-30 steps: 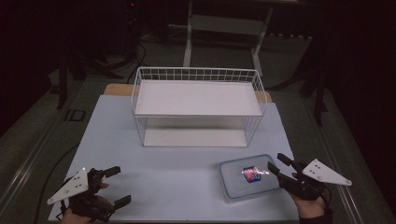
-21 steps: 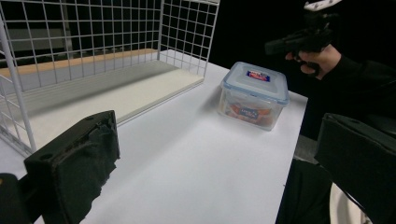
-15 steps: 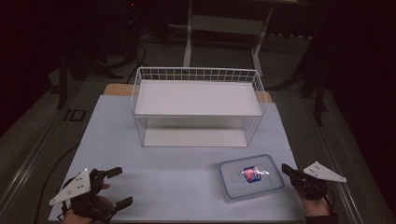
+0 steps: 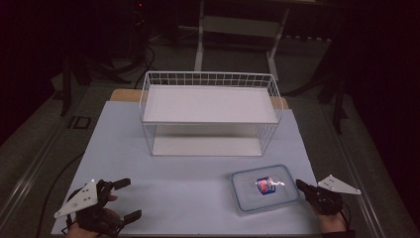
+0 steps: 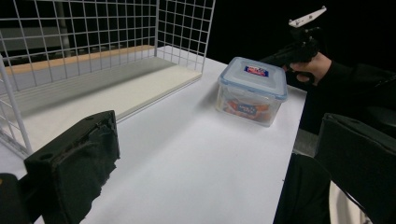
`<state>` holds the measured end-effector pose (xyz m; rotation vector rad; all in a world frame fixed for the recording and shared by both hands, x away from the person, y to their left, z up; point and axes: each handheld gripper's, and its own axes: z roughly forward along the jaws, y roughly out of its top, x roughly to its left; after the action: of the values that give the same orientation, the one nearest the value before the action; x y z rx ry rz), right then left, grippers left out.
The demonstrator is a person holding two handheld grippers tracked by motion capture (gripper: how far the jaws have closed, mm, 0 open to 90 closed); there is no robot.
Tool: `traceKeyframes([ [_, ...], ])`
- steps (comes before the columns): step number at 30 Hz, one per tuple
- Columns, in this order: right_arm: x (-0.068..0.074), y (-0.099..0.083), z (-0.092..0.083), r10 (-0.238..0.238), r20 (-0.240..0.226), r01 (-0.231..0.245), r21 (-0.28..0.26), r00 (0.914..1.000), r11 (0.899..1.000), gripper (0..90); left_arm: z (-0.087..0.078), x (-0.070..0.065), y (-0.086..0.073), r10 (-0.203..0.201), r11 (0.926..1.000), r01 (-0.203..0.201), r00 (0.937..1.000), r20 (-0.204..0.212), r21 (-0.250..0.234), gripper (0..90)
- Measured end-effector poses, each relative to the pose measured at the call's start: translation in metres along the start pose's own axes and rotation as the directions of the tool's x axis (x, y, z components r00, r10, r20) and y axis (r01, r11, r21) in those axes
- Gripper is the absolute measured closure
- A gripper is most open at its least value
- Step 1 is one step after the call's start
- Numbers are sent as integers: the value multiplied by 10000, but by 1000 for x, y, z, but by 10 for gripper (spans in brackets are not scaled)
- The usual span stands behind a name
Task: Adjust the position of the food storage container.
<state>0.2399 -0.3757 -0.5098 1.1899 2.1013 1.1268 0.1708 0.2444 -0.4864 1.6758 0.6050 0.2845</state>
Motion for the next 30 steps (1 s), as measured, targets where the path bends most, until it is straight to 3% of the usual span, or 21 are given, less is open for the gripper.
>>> traceKeyframes([
  [11,19,4,6,172,-622,-153,312,9979,9994,900,0,-1,1,121,9999,-121,9999,-37,7,0],
  [17,28,6,9,32,-829,1,396,9966,9992,900,1,-2,0,134,9999,-134,9999,40,90,0],
  [30,51,13,20,116,-1487,-39,520,9888,9986,900,2,-2,0,212,9997,-213,9998,50,127,0],
])
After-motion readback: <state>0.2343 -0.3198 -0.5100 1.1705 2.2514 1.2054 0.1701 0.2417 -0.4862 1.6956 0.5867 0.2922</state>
